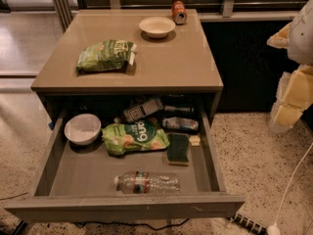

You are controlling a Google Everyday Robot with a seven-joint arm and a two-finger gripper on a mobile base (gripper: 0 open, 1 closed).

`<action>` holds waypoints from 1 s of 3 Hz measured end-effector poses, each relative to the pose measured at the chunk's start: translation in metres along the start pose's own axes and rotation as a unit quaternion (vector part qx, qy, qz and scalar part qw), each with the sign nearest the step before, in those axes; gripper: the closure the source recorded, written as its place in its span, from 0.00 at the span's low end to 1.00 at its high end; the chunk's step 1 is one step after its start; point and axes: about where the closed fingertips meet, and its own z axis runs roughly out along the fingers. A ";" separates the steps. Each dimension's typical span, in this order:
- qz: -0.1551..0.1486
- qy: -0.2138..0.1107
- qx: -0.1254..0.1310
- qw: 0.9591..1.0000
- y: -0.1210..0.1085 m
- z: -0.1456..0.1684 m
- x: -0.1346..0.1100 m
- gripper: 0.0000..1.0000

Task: Place green jalapeno chip bag into top drawer

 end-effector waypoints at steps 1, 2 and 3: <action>0.000 0.000 0.000 1.000 0.000 0.000 0.000 0.00; 0.001 0.007 0.013 1.000 -0.006 0.003 -0.001 0.00; 0.001 0.006 0.036 0.999 -0.053 0.030 -0.022 0.00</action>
Offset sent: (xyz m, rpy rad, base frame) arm 0.0158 -0.0012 -0.0086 -0.0413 -0.0263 -0.0239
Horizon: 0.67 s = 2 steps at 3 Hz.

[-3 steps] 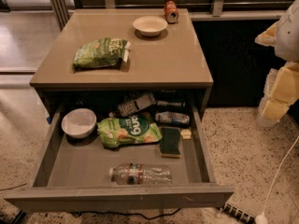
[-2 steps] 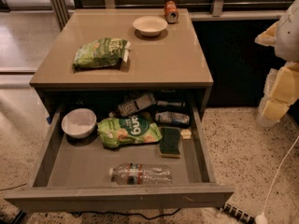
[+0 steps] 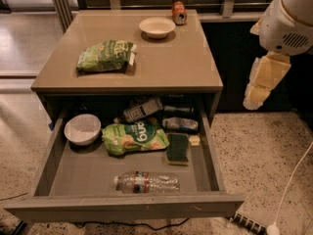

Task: Place green jalapeno chip bag into top drawer

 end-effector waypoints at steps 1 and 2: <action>-0.005 -0.003 0.012 1.000 -0.039 0.023 -0.022 0.00; -0.035 -0.016 0.015 0.999 -0.070 0.041 -0.066 0.00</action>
Offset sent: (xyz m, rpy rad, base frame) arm 0.1321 0.0760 -0.0041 -0.0091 -0.0539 0.1208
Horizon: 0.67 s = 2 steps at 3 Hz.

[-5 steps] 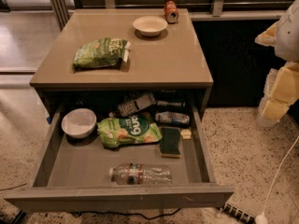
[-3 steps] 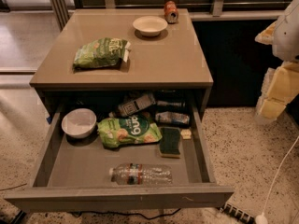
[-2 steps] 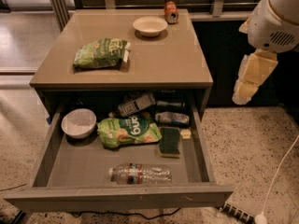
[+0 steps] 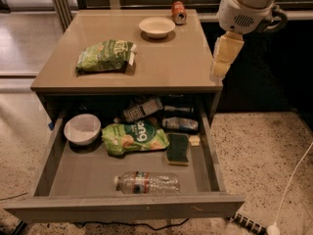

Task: Place green jalapeno chip bag into top drawer

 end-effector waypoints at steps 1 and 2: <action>0.008 -0.003 0.000 1.000 -0.004 0.002 0.003 0.00; 0.032 -0.012 0.001 0.999 -0.015 0.009 0.013 0.00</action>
Offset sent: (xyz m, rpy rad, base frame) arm 0.0276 -0.0314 -0.0083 0.0879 0.0031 -0.1023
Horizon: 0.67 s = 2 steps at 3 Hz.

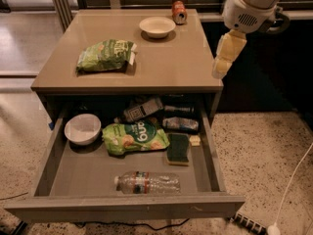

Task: Place green jalapeno chip bag into top drawer

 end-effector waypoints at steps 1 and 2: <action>-0.016 -0.027 0.003 0.999 -0.021 0.008 -0.028 0.00; -0.013 -0.027 -0.002 1.000 -0.022 0.010 -0.027 0.00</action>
Offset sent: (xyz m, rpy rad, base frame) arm 0.0244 0.0199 0.0039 0.0309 -0.0187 0.0425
